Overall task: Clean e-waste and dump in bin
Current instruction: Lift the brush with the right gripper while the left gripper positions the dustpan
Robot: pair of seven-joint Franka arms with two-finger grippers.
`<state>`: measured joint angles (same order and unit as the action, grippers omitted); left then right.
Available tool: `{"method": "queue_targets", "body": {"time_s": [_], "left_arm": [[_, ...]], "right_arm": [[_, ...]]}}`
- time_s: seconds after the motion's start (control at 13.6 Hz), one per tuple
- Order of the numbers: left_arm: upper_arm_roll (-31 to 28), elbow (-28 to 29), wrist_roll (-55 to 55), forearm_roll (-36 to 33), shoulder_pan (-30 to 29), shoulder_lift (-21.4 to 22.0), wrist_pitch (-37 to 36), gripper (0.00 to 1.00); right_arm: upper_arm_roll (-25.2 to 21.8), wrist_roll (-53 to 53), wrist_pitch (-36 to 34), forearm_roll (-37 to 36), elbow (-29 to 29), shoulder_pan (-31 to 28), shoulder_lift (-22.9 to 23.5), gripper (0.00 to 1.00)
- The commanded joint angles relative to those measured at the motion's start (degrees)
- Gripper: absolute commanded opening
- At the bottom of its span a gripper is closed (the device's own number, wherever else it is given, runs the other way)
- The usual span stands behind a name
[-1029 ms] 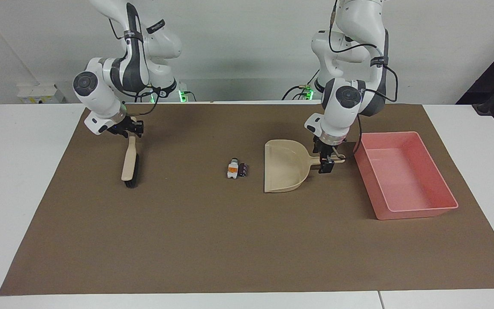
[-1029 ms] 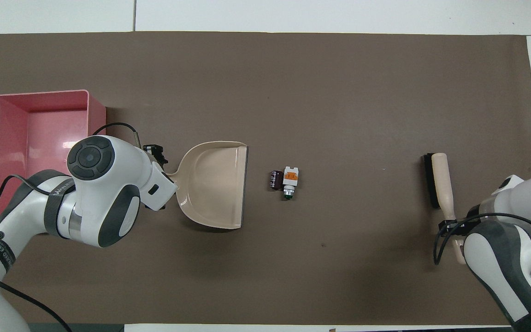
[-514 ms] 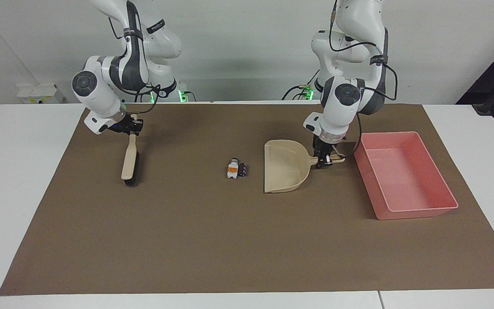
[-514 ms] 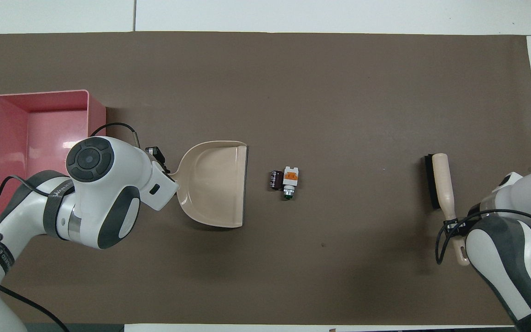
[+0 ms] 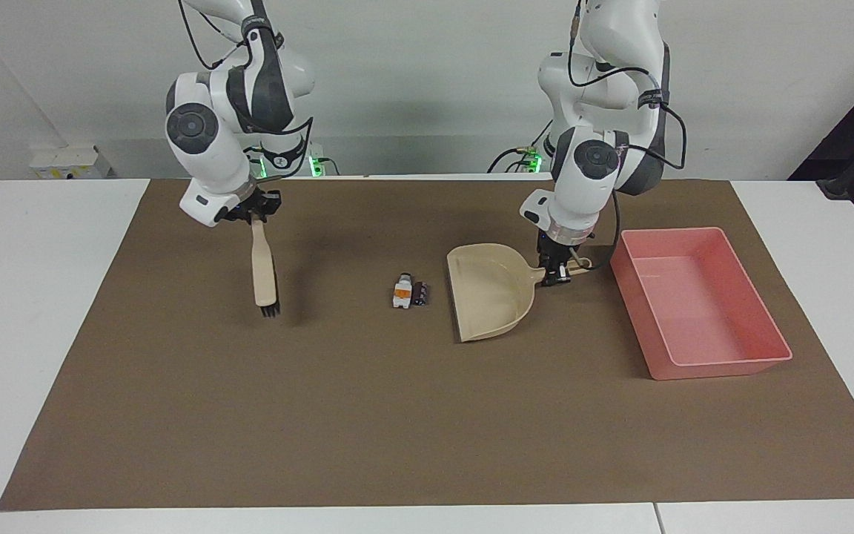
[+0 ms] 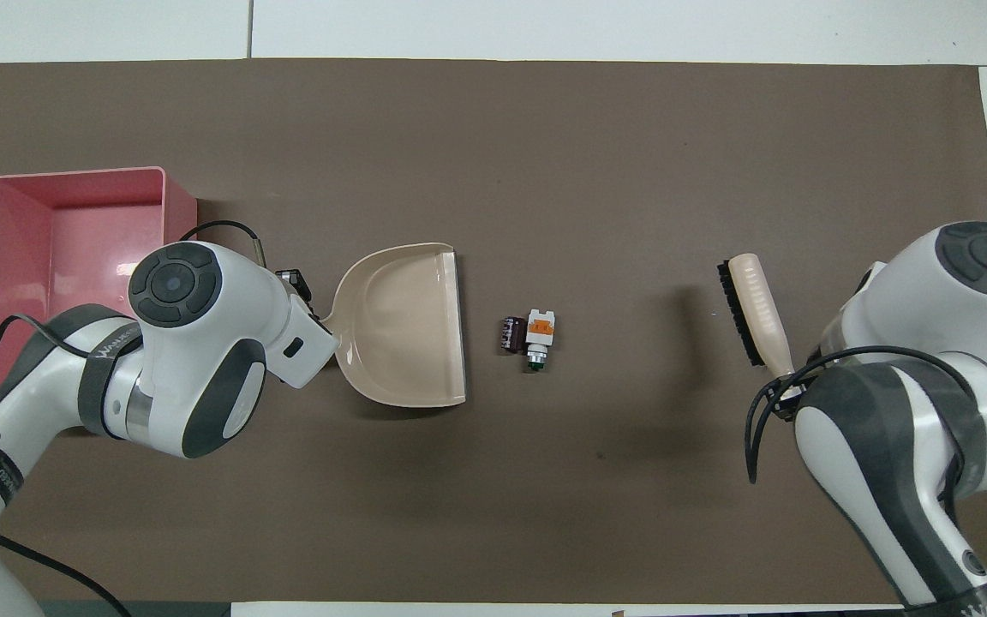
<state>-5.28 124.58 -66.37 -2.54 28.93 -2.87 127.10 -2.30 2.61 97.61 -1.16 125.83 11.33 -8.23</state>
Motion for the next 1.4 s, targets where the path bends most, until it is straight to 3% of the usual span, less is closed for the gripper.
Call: {"method": "queue_targets", "body": {"time_s": [0.0, 0.22, 0.37, 0.59, 0.81, 1.32], "left_arm": [[-0.52, -1.44, 2.98, -5.37, 2.7, 0.58, -2.9, 0.0], [-0.61, -3.28, 3.08, -5.72, 3.06, 0.06, -5.72, 0.0], [-0.7, -5.65, 3.17, -5.99, 4.64, -2.92, -6.95, 0.0], [-0.7, -6.8, 4.04, -5.99, 5.87, -4.25, -7.4, 0.0], [-0.78, -8.2, 4.84, -6.08, 7.28, -6.36, -9.32, 0.0], [-0.7, -9.0, 5.19, -8.63, 7.63, -6.28, -12.41, 0.0]], "right_arm": [[0.11, -3.38, 0.38, 3.43, -0.94, 3.69, 0.49, 0.0], [0.11, -10.67, 2.14, 5.11, -0.76, 9.22, 1.19, 0.0], [0.11, -13.42, 2.84, 5.98, -0.76, 12.56, 2.51, 0.0], [0.11, -16.56, 4.59, 10.03, -0.85, 13.89, 3.83, 0.0], [0.11, -17.9, 6.97, 10.03, -0.76, 14.51, 5.23, 0.0], [0.11, -18.52, 11.9, 9.5, -0.41, 17.15, 9.54, 0.0]]}}
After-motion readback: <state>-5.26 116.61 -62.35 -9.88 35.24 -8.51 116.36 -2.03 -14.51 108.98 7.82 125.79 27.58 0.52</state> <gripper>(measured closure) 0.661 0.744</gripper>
